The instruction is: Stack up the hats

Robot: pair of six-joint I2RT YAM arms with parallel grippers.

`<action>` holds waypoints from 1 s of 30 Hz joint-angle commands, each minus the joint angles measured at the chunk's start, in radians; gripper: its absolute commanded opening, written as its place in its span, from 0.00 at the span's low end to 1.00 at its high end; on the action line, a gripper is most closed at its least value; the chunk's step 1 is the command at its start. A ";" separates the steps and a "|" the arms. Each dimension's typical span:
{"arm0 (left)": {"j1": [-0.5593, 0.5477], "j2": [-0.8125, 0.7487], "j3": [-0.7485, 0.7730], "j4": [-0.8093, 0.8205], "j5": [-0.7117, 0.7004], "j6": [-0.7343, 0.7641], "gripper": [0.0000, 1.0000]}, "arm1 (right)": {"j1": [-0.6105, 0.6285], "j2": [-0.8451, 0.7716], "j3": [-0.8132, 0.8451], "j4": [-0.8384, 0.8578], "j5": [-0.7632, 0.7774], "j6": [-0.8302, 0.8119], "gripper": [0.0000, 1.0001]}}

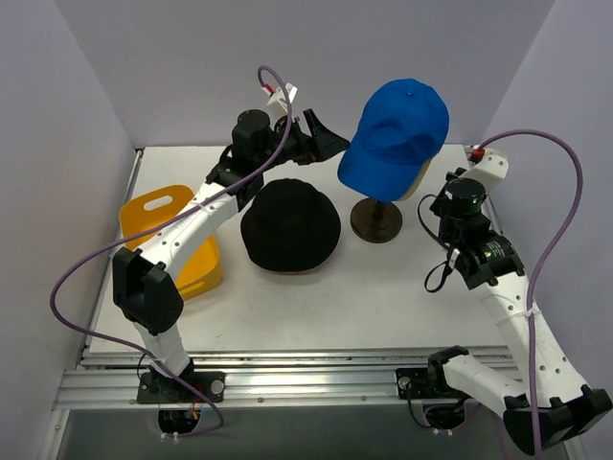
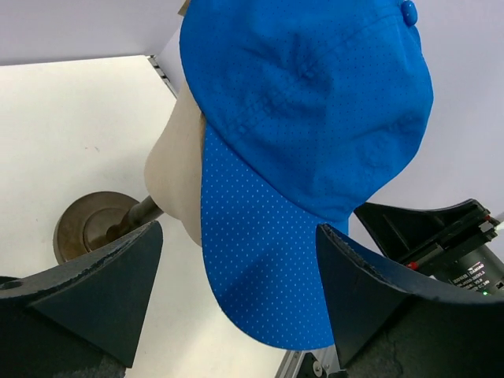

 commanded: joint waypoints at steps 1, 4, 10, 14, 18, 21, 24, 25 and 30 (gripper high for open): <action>-0.015 0.015 0.060 0.010 -0.005 0.033 0.87 | -0.052 -0.017 -0.022 0.060 -0.197 0.049 0.03; -0.022 0.022 0.069 0.027 -0.005 0.039 0.87 | -0.086 -0.010 -0.047 0.108 -0.264 0.053 0.02; -0.023 0.059 0.138 -0.010 -0.014 0.057 0.87 | -0.194 -0.005 -0.096 0.197 -0.433 0.070 0.02; -0.028 0.085 0.168 -0.020 -0.015 0.060 0.87 | -0.224 -0.013 -0.120 0.246 -0.464 0.052 0.02; -0.032 0.108 0.174 -0.014 -0.011 0.059 0.87 | -0.247 -0.008 -0.136 0.295 -0.516 0.037 0.02; -0.038 0.102 0.155 0.004 -0.014 0.057 0.87 | -0.253 0.000 -0.139 0.327 -0.559 0.032 0.02; -0.048 0.094 0.139 0.013 -0.017 0.057 0.87 | -0.255 0.004 -0.142 0.352 -0.591 0.029 0.02; -0.049 0.093 0.136 0.021 -0.015 0.057 0.87 | -0.255 0.007 -0.143 0.356 -0.597 0.030 0.02; -0.069 0.071 0.108 0.038 -0.023 0.063 0.87 | -0.255 0.015 -0.153 0.378 -0.619 0.033 0.01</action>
